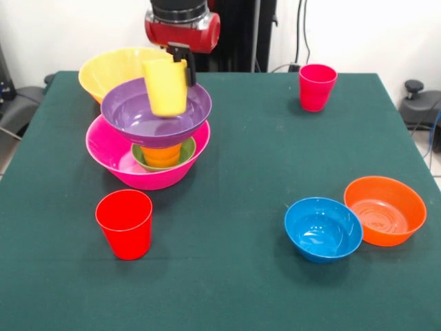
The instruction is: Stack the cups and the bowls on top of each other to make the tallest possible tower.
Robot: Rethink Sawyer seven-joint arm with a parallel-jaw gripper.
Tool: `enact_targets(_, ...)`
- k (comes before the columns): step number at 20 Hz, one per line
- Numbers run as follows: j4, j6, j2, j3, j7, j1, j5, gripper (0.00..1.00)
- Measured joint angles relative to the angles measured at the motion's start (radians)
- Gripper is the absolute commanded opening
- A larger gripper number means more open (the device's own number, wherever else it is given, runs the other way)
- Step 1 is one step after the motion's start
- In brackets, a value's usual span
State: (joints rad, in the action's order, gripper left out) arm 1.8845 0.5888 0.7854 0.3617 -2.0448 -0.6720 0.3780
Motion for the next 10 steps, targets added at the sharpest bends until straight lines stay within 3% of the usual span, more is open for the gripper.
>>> enact_targets(10, 0.015, -0.047, -0.042, -0.001, 0.000, -0.009, 0.028, 0.00)
